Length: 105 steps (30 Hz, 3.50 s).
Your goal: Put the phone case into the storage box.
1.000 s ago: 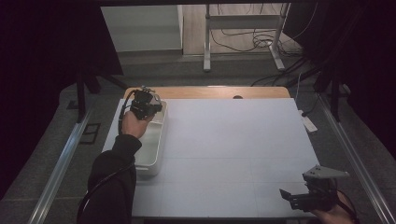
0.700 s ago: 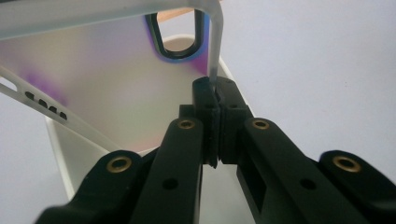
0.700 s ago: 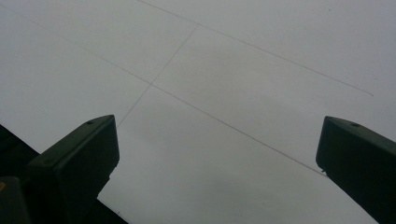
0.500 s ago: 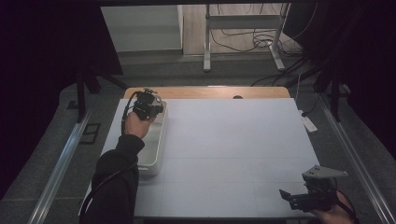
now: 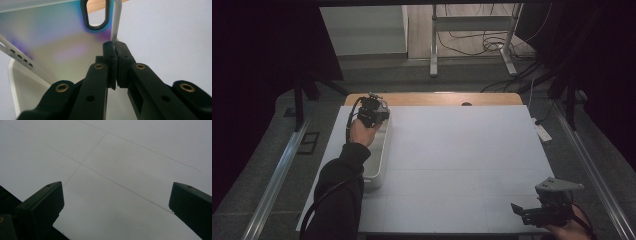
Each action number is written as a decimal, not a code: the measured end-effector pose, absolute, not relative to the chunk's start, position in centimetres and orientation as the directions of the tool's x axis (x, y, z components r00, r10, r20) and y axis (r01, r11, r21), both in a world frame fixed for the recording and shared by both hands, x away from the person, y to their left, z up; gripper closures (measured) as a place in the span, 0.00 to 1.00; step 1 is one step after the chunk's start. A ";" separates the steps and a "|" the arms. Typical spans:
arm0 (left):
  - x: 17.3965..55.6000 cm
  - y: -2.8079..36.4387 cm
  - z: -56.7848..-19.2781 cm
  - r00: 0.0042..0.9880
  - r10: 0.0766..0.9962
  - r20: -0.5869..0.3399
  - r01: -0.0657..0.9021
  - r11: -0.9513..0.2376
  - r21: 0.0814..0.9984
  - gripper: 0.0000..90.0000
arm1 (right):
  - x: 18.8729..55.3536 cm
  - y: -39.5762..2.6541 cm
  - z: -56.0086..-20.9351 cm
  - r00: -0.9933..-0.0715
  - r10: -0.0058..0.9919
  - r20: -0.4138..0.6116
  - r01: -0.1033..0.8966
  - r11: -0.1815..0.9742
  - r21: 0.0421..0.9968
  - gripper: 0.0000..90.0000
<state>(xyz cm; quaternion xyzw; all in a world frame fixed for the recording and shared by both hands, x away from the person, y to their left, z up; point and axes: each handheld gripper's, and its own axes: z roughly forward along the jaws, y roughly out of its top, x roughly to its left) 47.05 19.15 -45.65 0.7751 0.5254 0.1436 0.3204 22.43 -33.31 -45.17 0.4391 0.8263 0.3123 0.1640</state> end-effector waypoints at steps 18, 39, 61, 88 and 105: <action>47.5 19.3 -45.6 0.401 0.907 -0.131 0.711 -0.218 0.669 0.87 | 22.4 -33.3 -45.1 -0.563 0.826 -0.002 0.620 0.424 0.660 0.00; 46.4 19.9 -44.7 0.436 0.883 -0.175 0.693 -0.205 0.691 0.57 | 22.4 -33.2 -45.2 -0.564 0.826 -0.005 0.620 0.428 0.658 0.00; 44.6 19.4 -43.9 0.509 0.842 -0.181 0.663 -0.249 0.706 0.18 | 22.4 -33.2 -45.2 -0.563 0.827 -0.006 0.620 0.427 0.659 0.00; 41.3 18.5 -42.9 0.616 0.776 -0.135 0.579 -0.329 0.746 0.00 | 22.4 -33.2 -45.2 -0.563 0.826 -0.007 0.621 0.429 0.655 0.00; 38.8 18.4 -43.1 0.623 0.774 -0.116 0.540 -0.318 0.779 0.00 | 22.4 -33.1 -45.2 -0.564 0.825 -0.013 0.622 0.435 0.651 0.00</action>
